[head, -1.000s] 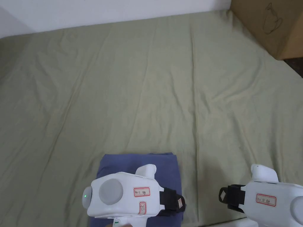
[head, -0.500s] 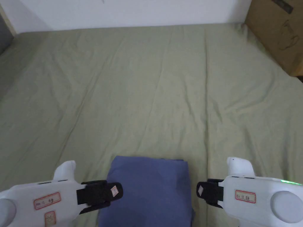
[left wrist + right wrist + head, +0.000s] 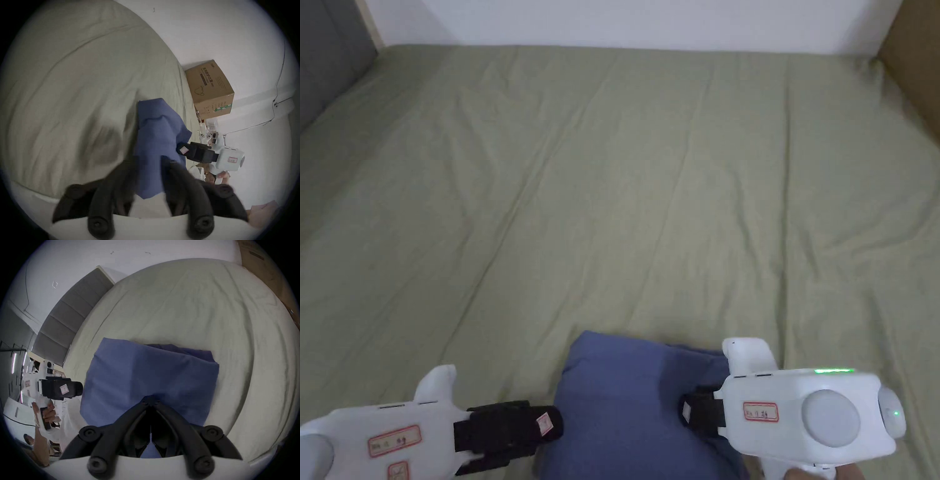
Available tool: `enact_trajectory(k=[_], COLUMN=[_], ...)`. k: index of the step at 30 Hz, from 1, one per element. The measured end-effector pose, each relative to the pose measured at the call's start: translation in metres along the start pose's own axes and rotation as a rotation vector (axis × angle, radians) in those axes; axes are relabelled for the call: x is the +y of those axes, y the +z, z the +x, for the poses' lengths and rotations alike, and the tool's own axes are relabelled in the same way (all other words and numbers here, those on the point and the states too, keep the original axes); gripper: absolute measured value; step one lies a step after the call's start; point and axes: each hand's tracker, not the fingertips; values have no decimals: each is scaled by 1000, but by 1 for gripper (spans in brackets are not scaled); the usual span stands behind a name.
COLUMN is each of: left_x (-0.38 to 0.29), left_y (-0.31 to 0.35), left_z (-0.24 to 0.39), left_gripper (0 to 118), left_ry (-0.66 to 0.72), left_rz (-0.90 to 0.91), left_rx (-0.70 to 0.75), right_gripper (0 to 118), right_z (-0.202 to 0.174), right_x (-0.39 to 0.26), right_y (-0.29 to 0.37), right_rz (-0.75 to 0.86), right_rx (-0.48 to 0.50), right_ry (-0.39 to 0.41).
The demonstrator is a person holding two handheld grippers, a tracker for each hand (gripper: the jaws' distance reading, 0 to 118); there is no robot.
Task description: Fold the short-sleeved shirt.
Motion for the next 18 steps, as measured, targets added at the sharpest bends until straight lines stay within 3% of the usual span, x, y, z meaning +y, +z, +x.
enact_trajectory(k=[3, 5, 13, 18], left_x=[5, 14, 31, 30], left_y=[-14, -25, -67, -84], left_z=[-1, -14, -22, -13], left_gripper=[91, 106, 109, 103], left_ry=[12, 17, 144, 44], left_rz=[-40, -61, -134, -199], left_rx=[-28, -34, -254, -237], right_gripper=[0, 0, 0, 0], right_z=[8, 10, 12, 5], right_x=[5, 8, 9, 7], right_y=[1, -2, -5, -1], right_rz=[10, 3, -4, -1], right_rx=[16, 17, 43, 47], right_ry=[-50, -59, -74, -87])
